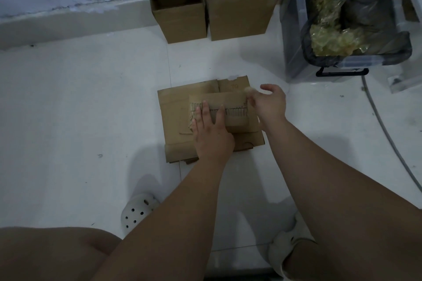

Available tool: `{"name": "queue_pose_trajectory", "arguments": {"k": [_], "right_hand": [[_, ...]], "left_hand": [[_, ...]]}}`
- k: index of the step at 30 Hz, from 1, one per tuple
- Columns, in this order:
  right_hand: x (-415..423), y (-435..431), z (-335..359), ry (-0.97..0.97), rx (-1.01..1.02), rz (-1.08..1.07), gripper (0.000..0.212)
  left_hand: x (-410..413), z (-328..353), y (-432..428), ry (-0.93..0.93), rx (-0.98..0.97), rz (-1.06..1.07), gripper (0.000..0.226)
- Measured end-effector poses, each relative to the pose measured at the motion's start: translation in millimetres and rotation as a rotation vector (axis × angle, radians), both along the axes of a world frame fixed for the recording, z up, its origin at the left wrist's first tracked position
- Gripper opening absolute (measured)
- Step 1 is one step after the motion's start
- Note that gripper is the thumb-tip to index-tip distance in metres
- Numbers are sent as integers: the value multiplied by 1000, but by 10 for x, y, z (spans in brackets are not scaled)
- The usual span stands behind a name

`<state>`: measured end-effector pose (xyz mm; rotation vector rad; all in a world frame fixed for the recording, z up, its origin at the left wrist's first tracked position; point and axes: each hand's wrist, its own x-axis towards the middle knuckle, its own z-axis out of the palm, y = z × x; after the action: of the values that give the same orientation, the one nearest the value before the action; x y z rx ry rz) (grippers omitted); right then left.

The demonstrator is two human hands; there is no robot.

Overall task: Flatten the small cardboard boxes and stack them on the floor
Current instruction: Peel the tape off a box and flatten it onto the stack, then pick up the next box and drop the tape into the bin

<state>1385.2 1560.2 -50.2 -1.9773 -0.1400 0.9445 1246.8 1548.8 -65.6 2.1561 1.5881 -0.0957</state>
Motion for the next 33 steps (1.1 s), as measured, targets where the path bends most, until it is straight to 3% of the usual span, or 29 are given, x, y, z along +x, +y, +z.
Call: {"name": "queue_pose_trajectory", "arguments": {"k": [3,9,13,17,19,21,23,30,33], "right_hand": [[68,11,6,-28,7,-90,14],[162,159,159,-77,122,-188,18],[493,343,351,65,194,-362,17],[842,441,459,-30,172,-294,24],[958,503,495,-90,229,-317,12],[1021,548,513,-114,244,-281,30],[1069,549,505,-123,290,-278,32],[1253,400,379,-92,233,-547,19],[1334,267,371,-29,188,-463,29]], "left_hand": [[20,34,25,-7,1,10,67],[52,92,243,-11,21,-13,61],[61,134,362,37,-7,-47,60],[75,138,374,48,3,-54,59],[71,142,383,43,23,-49,56],[66,158,408,30,36,-33,54],[70,178,434,24,45,-26,53],[116,192,517,37,45,-23,53],[126,198,547,39,52,-8,54]]}}
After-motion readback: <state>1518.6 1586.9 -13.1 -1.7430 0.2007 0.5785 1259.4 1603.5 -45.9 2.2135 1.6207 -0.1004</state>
